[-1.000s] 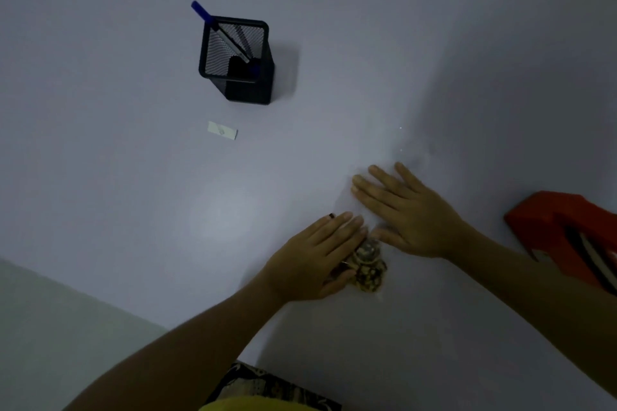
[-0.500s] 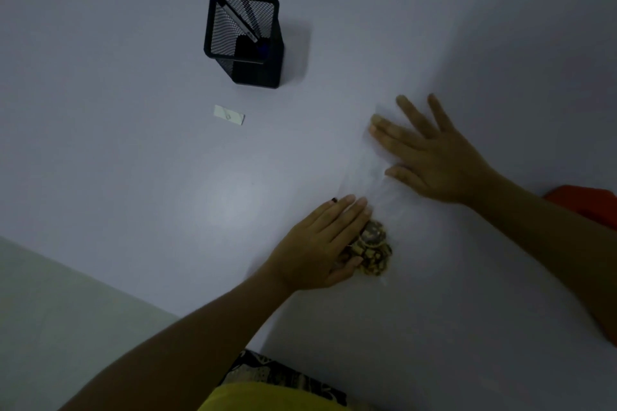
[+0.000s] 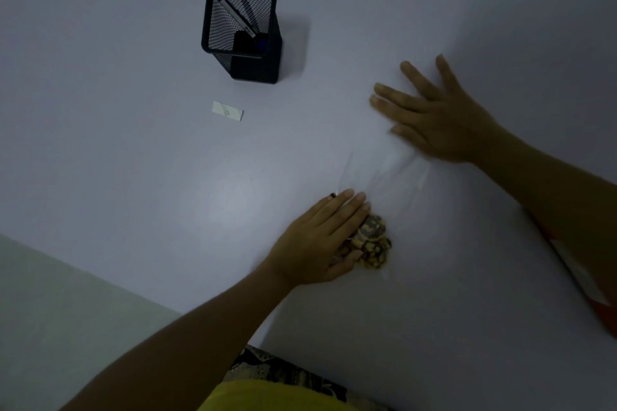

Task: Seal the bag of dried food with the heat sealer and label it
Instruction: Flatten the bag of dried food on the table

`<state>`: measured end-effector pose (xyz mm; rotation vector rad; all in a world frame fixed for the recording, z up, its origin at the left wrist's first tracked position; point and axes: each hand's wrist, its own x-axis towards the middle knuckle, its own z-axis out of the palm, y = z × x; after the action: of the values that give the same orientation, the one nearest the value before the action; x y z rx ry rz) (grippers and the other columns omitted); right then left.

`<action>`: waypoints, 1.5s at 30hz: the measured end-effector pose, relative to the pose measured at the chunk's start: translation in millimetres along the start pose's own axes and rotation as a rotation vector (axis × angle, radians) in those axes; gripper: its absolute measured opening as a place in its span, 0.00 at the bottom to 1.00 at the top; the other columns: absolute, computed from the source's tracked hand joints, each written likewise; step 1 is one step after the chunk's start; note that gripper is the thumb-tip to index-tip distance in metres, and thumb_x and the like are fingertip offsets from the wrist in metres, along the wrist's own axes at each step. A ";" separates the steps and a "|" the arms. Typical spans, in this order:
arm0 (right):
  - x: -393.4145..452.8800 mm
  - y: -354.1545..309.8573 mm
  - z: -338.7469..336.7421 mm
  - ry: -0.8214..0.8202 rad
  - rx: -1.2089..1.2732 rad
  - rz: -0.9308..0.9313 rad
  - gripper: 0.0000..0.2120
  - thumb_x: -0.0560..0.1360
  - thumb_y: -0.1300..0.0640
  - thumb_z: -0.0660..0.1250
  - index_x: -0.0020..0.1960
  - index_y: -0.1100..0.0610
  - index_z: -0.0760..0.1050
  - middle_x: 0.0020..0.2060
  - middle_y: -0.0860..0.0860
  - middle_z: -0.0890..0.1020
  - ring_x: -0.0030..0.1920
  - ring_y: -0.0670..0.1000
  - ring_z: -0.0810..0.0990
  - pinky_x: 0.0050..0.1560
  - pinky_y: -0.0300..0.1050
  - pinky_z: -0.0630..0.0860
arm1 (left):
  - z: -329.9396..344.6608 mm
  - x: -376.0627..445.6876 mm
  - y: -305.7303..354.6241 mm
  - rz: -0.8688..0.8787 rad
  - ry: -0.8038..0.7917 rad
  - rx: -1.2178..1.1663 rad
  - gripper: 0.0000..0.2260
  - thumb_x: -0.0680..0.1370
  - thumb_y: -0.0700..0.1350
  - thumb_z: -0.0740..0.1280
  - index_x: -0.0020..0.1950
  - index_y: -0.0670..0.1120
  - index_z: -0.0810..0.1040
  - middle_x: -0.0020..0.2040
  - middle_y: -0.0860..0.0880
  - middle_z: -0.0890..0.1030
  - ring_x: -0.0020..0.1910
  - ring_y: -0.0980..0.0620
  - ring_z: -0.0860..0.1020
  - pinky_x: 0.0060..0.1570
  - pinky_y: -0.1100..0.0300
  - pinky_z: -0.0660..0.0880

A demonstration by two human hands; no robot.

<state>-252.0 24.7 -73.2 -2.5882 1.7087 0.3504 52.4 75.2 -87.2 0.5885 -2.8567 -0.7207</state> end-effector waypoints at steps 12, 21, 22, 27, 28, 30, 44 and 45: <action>-22.3 -60.1 8.4 -0.004 0.109 0.026 0.26 0.83 0.44 0.45 0.77 0.54 0.54 0.76 0.52 0.59 0.76 0.60 0.54 0.72 0.68 0.54 | -0.4 1.9 1.5 -0.011 0.013 -0.004 0.27 0.78 0.54 0.61 0.72 0.39 0.68 0.73 0.42 0.68 0.74 0.45 0.64 0.72 0.50 0.64; -10.9 -47.9 -1.1 0.035 0.180 0.339 0.27 0.82 0.45 0.43 0.78 0.56 0.49 0.77 0.54 0.56 0.77 0.60 0.52 0.73 0.63 0.46 | -2.2 2.0 2.1 -0.011 0.019 0.016 0.27 0.78 0.54 0.62 0.71 0.39 0.68 0.73 0.42 0.68 0.74 0.45 0.64 0.73 0.53 0.62; -11.5 -60.0 -2.7 0.035 0.195 0.301 0.28 0.81 0.45 0.43 0.78 0.56 0.49 0.77 0.54 0.56 0.77 0.59 0.52 0.73 0.62 0.46 | -2.1 1.7 2.3 -0.013 0.017 0.017 0.27 0.78 0.54 0.62 0.71 0.39 0.68 0.73 0.42 0.68 0.74 0.45 0.63 0.73 0.53 0.62; -15.6 -77.7 1.6 -0.029 0.153 0.020 0.26 0.82 0.45 0.43 0.78 0.52 0.51 0.77 0.51 0.56 0.77 0.58 0.53 0.74 0.64 0.47 | -2.5 2.8 3.0 -0.013 0.005 0.025 0.27 0.78 0.54 0.61 0.72 0.40 0.68 0.73 0.42 0.68 0.74 0.45 0.63 0.73 0.52 0.62; -12.2 -64.8 2.9 -0.045 0.125 0.035 0.25 0.82 0.45 0.43 0.78 0.51 0.51 0.77 0.52 0.56 0.76 0.59 0.54 0.73 0.66 0.48 | -2.9 3.3 2.6 -0.015 0.000 0.029 0.27 0.78 0.54 0.61 0.72 0.40 0.67 0.73 0.43 0.67 0.75 0.46 0.63 0.73 0.53 0.62; -5.5 -33.2 3.1 -0.062 0.096 0.119 0.26 0.82 0.44 0.42 0.78 0.50 0.50 0.77 0.53 0.58 0.76 0.62 0.56 0.71 0.69 0.50 | -3.0 3.5 2.1 -0.018 -0.007 0.028 0.27 0.78 0.54 0.61 0.72 0.40 0.67 0.73 0.43 0.67 0.75 0.46 0.62 0.73 0.52 0.62; -42.9 -142.2 -9.5 0.007 0.578 0.737 0.39 0.78 0.36 0.51 0.77 0.54 0.37 0.78 0.54 0.45 0.78 0.55 0.42 0.75 0.63 0.41 | -1.1 1.3 2.9 -0.017 -0.004 0.031 0.27 0.79 0.54 0.61 0.72 0.39 0.67 0.73 0.42 0.68 0.74 0.45 0.63 0.72 0.51 0.64; -47.2 -143.3 -8.0 0.006 0.582 0.755 0.40 0.78 0.35 0.52 0.77 0.54 0.37 0.78 0.54 0.45 0.78 0.55 0.42 0.75 0.63 0.41 | -0.9 1.8 2.7 -0.015 0.000 0.029 0.27 0.78 0.54 0.61 0.72 0.38 0.67 0.73 0.42 0.68 0.74 0.45 0.64 0.71 0.51 0.65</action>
<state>-138.0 123.7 -71.2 -1.4976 2.2913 -0.1461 50.0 76.2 -85.1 0.6152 -2.8703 -0.6832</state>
